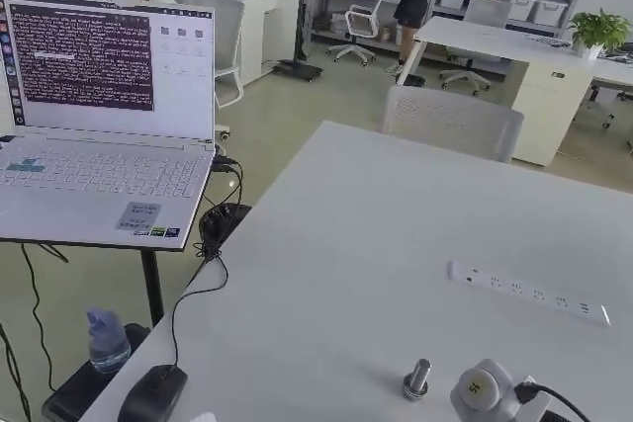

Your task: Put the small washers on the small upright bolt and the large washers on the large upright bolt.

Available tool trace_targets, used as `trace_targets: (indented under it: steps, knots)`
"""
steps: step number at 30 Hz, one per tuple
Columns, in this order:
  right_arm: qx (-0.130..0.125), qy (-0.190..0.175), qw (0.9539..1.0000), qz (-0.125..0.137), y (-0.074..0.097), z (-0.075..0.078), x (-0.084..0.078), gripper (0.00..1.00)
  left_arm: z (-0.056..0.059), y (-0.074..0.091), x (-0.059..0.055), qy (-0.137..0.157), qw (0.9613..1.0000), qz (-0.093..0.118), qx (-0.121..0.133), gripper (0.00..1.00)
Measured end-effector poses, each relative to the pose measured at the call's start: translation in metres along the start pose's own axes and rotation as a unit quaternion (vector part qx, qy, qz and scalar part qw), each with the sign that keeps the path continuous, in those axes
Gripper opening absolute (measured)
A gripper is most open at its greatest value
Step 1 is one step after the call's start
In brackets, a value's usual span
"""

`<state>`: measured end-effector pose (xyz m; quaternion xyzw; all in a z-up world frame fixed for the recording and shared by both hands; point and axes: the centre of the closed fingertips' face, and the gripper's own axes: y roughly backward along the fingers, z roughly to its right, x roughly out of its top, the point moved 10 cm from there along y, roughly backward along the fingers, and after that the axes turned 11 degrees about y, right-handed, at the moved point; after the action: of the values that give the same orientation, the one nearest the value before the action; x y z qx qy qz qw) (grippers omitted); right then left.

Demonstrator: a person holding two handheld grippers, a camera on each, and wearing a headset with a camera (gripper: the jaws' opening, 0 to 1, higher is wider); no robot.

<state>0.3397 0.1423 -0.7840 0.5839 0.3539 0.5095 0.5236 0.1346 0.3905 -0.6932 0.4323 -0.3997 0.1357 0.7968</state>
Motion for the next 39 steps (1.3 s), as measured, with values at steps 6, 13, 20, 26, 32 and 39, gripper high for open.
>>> trace_targets:
  steps: [6,13,20,26,32,39]
  knots:
    - [0.000,0.003,1.0000,0.001,0.000,0.000,-0.001,0.14,0.002,0.000,0.001,-0.002,1.0000,0.000,0.000,0.84]
    - [0.004,0.003,1.0000,0.003,-0.001,0.000,-0.001,0.14,0.004,0.002,-0.001,-0.002,1.0000,-0.004,0.003,0.83]
    - [0.006,0.001,1.0000,0.003,0.004,0.000,-0.005,0.13,0.007,0.002,-0.003,0.001,1.0000,-0.002,0.006,0.83]
    - [0.005,-0.001,1.0000,0.004,0.011,0.000,-0.011,0.13,0.011,0.000,-0.003,-0.001,1.0000,-0.001,0.004,0.83]
    - [0.000,-0.010,0.9999,0.003,0.020,0.005,-0.025,0.13,0.013,-0.001,-0.002,-0.005,1.0000,-0.001,0.004,0.82]
    - [-0.006,-0.033,0.9993,0.016,0.034,0.013,-0.038,0.13,0.016,-0.002,0.002,-0.008,1.0000,0.003,0.002,0.82]
